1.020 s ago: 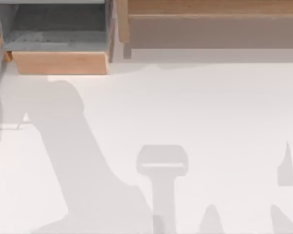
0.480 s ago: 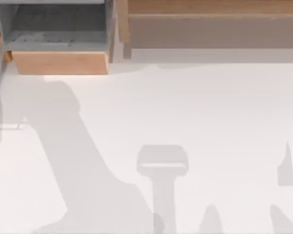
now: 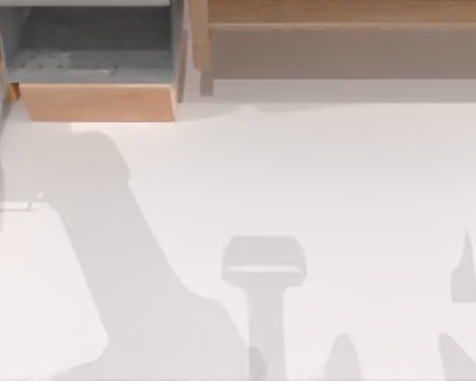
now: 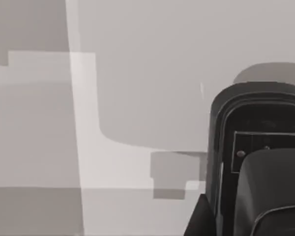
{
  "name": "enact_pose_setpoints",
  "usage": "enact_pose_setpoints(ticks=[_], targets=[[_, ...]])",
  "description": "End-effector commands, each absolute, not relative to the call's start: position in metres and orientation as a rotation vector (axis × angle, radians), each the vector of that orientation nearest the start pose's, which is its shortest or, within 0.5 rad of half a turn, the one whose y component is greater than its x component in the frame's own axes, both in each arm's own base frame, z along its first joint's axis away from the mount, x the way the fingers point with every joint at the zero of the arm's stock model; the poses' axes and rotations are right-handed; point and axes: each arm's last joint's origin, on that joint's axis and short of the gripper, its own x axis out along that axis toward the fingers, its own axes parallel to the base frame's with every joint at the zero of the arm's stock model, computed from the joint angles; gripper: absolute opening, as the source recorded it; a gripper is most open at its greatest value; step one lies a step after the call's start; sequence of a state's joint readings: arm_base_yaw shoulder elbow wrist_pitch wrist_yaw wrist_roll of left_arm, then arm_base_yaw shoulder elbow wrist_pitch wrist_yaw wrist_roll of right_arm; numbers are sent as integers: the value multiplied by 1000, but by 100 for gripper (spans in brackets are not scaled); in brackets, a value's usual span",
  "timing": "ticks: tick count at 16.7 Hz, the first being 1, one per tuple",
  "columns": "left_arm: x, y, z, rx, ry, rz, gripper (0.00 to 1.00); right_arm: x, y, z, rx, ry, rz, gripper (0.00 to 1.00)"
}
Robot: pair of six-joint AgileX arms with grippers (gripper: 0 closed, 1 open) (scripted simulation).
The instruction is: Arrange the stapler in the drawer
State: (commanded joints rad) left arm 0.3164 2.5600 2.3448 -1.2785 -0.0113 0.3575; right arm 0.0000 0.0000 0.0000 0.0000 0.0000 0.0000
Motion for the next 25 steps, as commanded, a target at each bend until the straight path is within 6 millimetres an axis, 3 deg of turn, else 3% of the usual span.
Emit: enact_pose_setpoints(ticks=[8,19,21,25], targets=[[479,165,153,54,1504,13,98,106,-1,160,0,0,0,100],[478,165,155,56,1497,10,100,106,-1,160,0,0,0,100],[473,169,167,62,1458,-2,100,106,-1,160,0,0,0,100],[457,180,215,153,1247,-55,100,106,-1,160,0,0,0,100]])
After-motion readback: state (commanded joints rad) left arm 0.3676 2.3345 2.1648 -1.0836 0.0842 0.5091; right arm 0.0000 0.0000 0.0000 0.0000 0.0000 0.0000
